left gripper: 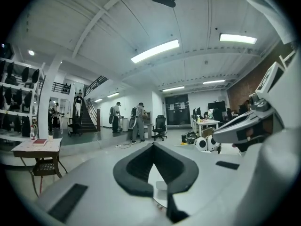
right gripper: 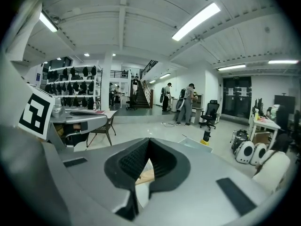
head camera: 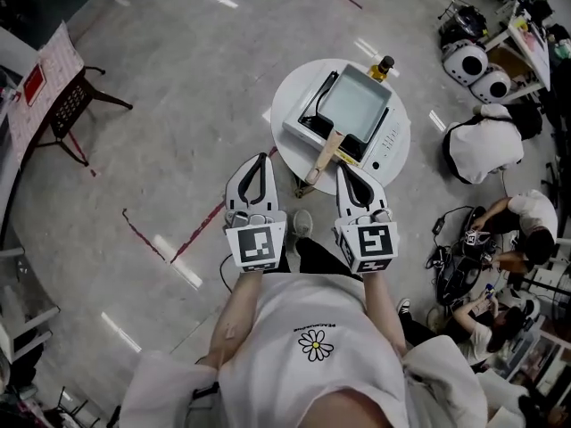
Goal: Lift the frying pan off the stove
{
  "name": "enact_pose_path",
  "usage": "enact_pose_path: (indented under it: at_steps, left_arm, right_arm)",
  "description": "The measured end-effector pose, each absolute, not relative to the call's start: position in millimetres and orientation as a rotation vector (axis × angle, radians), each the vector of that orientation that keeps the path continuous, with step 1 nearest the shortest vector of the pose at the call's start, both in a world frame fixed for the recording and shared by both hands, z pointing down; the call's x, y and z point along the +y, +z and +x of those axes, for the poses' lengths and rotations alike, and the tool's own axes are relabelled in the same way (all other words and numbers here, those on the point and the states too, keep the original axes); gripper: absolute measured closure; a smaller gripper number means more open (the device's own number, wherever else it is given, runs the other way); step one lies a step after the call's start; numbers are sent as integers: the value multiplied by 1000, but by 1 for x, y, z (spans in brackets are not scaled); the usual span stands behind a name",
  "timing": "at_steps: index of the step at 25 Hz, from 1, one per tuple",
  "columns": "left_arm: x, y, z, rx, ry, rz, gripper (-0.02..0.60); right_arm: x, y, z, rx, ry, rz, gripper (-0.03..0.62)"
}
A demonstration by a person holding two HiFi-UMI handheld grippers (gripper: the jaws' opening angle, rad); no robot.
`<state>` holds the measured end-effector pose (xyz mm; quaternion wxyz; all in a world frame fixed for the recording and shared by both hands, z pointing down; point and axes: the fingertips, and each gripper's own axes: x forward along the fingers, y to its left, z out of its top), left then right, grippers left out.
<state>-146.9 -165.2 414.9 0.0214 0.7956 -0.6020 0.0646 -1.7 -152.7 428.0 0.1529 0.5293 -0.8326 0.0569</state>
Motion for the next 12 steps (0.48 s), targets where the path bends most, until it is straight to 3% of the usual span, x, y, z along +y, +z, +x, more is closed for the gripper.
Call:
enact_pose_path:
  at_steps: [12]
  left_arm:
    - [-181,389,-125,-1957,176,2480,583]
  right_arm:
    - [-169,417,15,-2479,98,1496,591]
